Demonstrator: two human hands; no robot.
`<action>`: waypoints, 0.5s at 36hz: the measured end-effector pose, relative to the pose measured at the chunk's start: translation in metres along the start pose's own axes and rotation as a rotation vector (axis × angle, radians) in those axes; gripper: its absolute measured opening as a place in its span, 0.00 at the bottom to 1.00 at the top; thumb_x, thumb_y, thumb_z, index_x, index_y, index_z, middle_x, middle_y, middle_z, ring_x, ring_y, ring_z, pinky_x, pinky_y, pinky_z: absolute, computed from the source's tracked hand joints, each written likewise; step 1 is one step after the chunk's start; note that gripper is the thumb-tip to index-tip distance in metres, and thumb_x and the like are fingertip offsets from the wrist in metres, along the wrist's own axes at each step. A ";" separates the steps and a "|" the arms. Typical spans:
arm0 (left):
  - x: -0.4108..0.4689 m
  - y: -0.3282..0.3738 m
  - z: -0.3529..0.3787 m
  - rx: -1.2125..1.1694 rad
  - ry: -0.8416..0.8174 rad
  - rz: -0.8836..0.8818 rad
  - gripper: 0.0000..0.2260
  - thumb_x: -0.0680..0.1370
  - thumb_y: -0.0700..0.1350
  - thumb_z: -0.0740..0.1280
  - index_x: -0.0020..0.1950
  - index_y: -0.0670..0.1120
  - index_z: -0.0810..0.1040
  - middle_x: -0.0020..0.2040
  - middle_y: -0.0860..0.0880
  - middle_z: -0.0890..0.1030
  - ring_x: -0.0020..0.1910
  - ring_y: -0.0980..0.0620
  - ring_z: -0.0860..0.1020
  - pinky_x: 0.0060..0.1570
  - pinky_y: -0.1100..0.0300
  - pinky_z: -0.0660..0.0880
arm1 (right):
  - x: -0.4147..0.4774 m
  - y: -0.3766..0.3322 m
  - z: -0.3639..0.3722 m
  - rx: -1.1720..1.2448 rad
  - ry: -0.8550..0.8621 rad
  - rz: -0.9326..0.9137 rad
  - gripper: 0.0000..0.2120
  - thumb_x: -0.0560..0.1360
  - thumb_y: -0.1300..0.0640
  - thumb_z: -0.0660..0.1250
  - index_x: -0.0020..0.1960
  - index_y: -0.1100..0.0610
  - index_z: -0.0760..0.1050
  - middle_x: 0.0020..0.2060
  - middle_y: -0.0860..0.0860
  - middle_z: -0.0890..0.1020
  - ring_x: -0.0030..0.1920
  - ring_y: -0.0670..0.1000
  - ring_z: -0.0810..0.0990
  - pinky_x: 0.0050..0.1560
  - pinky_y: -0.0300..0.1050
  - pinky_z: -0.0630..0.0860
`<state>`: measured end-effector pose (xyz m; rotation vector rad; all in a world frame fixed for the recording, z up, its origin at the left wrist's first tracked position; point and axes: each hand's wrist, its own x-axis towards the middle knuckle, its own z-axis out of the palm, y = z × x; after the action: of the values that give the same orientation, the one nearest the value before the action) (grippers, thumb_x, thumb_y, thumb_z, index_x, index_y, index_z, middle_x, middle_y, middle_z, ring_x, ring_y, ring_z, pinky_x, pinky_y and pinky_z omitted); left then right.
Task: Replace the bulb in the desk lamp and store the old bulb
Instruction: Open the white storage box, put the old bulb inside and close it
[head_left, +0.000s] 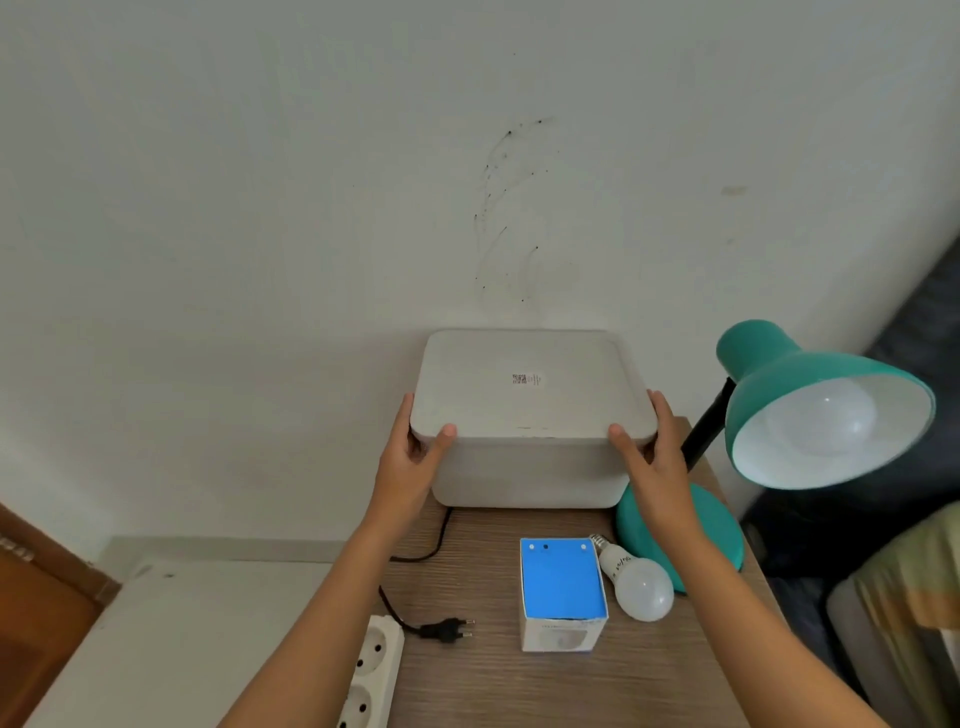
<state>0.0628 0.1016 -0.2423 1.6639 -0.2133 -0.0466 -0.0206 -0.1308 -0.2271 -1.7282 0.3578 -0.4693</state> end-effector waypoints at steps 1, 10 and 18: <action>-0.002 0.000 -0.001 0.004 -0.004 -0.003 0.39 0.71 0.60 0.71 0.76 0.49 0.58 0.70 0.53 0.71 0.69 0.57 0.68 0.68 0.56 0.67 | -0.001 0.002 -0.002 -0.005 -0.026 -0.006 0.36 0.74 0.50 0.66 0.76 0.50 0.51 0.74 0.48 0.60 0.73 0.47 0.60 0.75 0.51 0.58; 0.000 -0.007 0.005 -0.012 0.041 0.039 0.47 0.63 0.69 0.71 0.75 0.51 0.58 0.70 0.53 0.69 0.69 0.56 0.68 0.70 0.49 0.65 | 0.001 0.005 0.002 0.025 -0.028 -0.026 0.39 0.70 0.48 0.67 0.75 0.51 0.52 0.74 0.49 0.61 0.73 0.46 0.60 0.74 0.47 0.58; 0.004 -0.007 0.010 -0.028 0.055 0.070 0.34 0.71 0.61 0.69 0.73 0.55 0.59 0.66 0.61 0.71 0.66 0.62 0.70 0.67 0.55 0.68 | 0.004 0.006 0.007 0.104 0.014 -0.069 0.34 0.75 0.57 0.66 0.75 0.52 0.53 0.72 0.49 0.63 0.71 0.45 0.63 0.70 0.41 0.61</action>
<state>0.0661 0.0918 -0.2501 1.6262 -0.2278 0.0486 -0.0131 -0.1276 -0.2335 -1.6406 0.2788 -0.5411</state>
